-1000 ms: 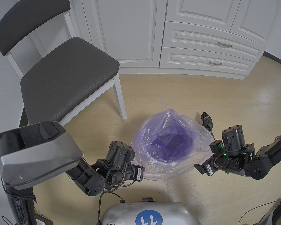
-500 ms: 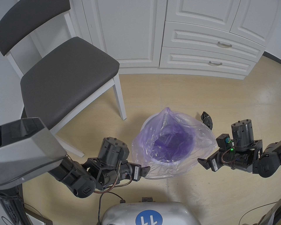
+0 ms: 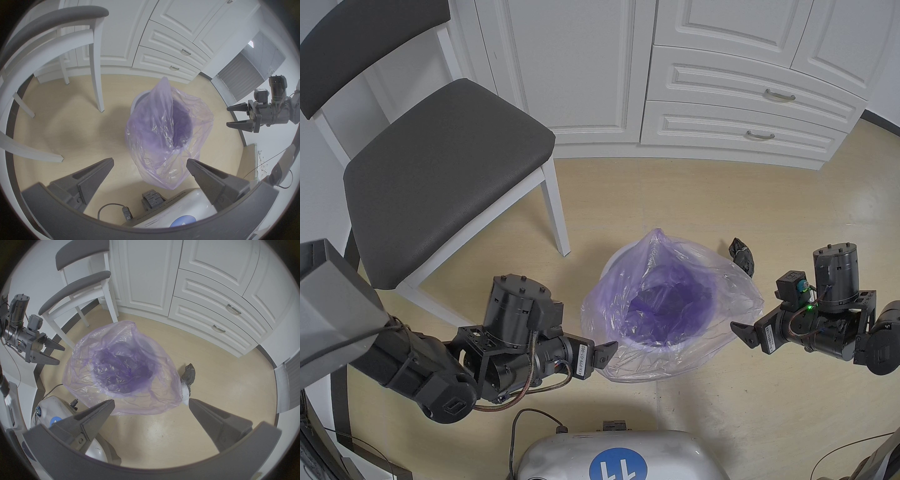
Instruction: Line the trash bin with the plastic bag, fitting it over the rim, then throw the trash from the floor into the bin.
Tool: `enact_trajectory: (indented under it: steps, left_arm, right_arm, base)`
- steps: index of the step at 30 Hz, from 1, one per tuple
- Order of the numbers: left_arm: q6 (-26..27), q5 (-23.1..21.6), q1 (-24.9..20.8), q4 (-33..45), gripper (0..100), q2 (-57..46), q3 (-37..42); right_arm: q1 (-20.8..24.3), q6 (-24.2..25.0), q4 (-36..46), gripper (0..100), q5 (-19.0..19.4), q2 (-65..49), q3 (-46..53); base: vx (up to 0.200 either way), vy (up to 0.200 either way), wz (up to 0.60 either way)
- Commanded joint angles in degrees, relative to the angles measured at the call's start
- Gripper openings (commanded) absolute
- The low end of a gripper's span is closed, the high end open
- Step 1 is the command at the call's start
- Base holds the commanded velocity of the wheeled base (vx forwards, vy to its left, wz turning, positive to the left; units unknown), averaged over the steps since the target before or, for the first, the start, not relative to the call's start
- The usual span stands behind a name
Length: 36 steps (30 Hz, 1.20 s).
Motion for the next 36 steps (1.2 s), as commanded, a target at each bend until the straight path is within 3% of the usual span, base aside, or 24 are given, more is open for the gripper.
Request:
enact_trajectory:
  steps: [1,6,13,16,22,29,36]
  left_arm:
    - [0.3,0.3,0.0,-0.1,100,-2.1,0.4]
    - [0.4,0.3,0.2,-1.2,100,-2.0,-0.8]
    - [0.4,-0.4,0.3,-10.1,100,1.9,-3.8]
    - [4.0,-0.4,0.2,-11.1,100,6.1,-9.3]
    - [9.5,-0.4,-0.8,-9.7,100,11.0,-15.9]
    - [15.3,1.6,-0.5,-8.2,100,16.8,-21.1]
    - [18.2,6.0,1.7,-7.9,100,21.2,-27.8]
  right_arm:
    - [-0.6,0.0,0.1,100,0.0,-1.2,-0.2]
    - [-2.3,0.1,-0.1,100,0.8,0.9,-1.7]
    - [-4.6,2.9,-1.9,100,3.3,5.7,-4.7]
    - [-4.5,7.1,-8.6,100,2.9,11.7,-6.7]
    - [-4.5,8.0,-18.0,100,2.3,20.6,-8.6]
    - [-4.8,9.3,-19.5,100,-1.2,26.5,-13.0]
    - [-7.7,12.4,-21.1,100,-1.6,26.7,-16.2]
  base:
    - [0.000,0.000,0.00]
    - [0.000,0.000,0.00]
    - [0.000,0.000,0.00]
    - [0.000,0.000,0.00]
    - [0.000,0.000,0.00]
    - [0.000,0.000,0.00]
    - [0.000,0.000,0.00]
